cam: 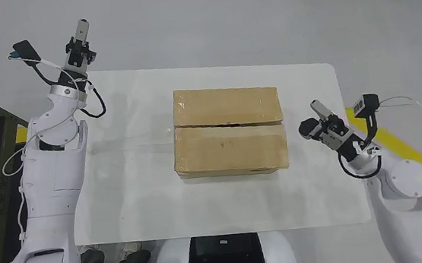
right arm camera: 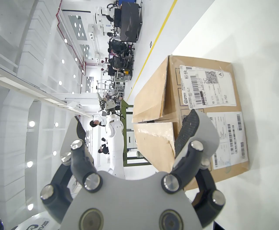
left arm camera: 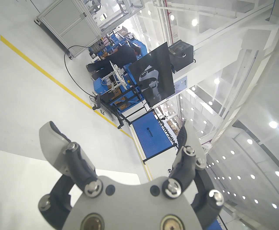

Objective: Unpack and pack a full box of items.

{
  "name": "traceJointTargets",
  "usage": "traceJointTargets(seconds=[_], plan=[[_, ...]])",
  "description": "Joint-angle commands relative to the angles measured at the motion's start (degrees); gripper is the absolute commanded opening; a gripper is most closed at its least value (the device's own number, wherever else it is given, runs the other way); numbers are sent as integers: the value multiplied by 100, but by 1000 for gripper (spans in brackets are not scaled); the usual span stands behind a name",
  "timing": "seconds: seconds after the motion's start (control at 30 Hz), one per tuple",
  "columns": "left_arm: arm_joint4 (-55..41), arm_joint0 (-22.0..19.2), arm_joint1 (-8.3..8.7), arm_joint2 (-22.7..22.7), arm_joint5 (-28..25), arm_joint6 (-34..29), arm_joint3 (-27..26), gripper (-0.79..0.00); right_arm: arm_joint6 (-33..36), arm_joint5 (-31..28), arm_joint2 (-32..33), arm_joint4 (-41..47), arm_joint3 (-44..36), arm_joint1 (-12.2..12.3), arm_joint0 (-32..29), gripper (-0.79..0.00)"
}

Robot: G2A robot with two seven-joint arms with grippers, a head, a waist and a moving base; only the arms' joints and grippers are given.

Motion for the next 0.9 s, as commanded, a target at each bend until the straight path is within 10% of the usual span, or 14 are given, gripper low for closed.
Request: traceJointTargets(seconds=[0.0, 0.87], plan=[[0, 0, 0, 0, 0, 0, 0, 0, 87, -13, -67, -78, 80, 10, 70, 0], [0, 0, 0, 0, 0, 0, 0, 0, 1320, -244, -353, 190, 312, 156, 376, 0]])
